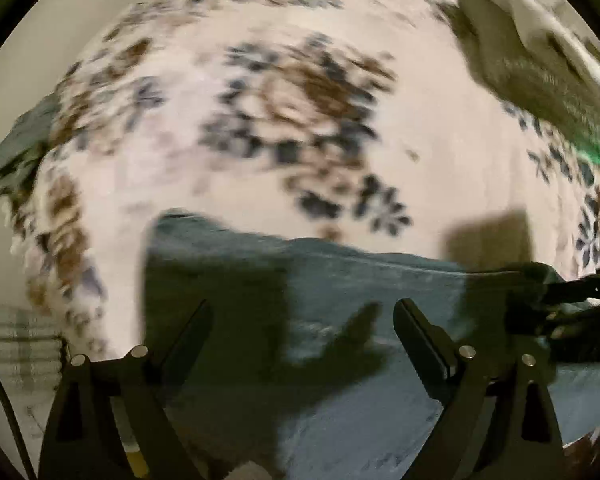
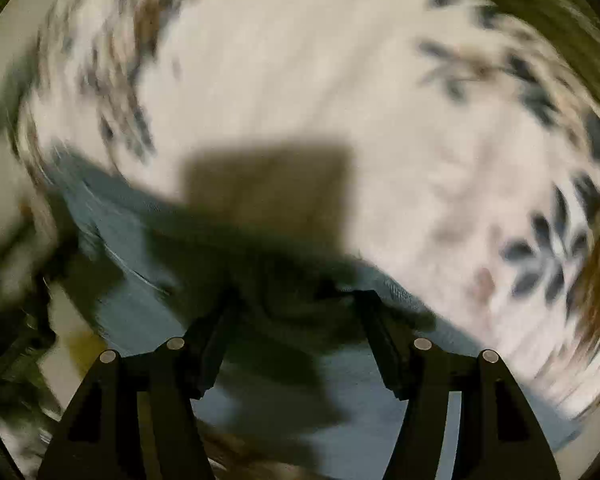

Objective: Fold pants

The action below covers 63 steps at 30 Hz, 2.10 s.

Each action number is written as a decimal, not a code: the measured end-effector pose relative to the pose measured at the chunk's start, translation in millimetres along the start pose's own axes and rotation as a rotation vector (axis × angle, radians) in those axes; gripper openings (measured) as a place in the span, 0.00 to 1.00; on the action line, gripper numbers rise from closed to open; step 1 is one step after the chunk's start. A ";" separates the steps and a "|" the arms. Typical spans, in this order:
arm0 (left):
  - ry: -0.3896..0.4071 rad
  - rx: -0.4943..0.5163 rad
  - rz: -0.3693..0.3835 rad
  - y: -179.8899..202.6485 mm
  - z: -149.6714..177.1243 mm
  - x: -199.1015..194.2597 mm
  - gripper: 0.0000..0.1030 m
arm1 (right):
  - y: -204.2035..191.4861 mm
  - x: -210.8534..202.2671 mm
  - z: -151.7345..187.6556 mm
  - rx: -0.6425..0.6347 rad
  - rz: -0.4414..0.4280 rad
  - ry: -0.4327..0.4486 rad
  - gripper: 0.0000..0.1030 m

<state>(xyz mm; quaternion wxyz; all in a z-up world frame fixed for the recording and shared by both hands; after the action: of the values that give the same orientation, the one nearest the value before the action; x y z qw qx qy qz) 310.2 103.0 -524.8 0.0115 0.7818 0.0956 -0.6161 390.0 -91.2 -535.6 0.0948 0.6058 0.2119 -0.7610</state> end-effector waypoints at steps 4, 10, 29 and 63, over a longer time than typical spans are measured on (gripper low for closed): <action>-0.053 0.033 0.008 9.3 -4.9 24.0 0.90 | 23.1 -31.0 7.2 0.091 -0.103 0.095 0.07; -0.082 -0.030 0.030 -4.9 -2.0 26.4 0.94 | 102.1 -67.9 39.7 0.402 -0.321 0.237 0.02; -0.073 0.051 0.024 11.3 4.5 31.2 0.94 | 88.2 -52.5 19.8 0.343 -0.328 0.205 0.16; -0.038 0.057 0.038 55.6 -6.4 21.3 0.94 | 74.1 -43.6 46.7 0.130 0.061 0.187 0.02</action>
<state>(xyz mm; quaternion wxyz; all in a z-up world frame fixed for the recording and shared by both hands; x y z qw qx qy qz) 330.1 52.3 -549.3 0.0030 0.7715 0.0630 -0.6331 389.3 -182.8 -500.8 0.0581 0.6851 0.1513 -0.7102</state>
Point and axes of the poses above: each gripper's, at about its wrist camera, not at the fingertips, and x roughly the way its jaws point, y to its right, z to its underside, the point moved 1 cm from there along x, roughly the way its jaws point, and after that the axes turned 1 degree about y, right-handed, at the moved point
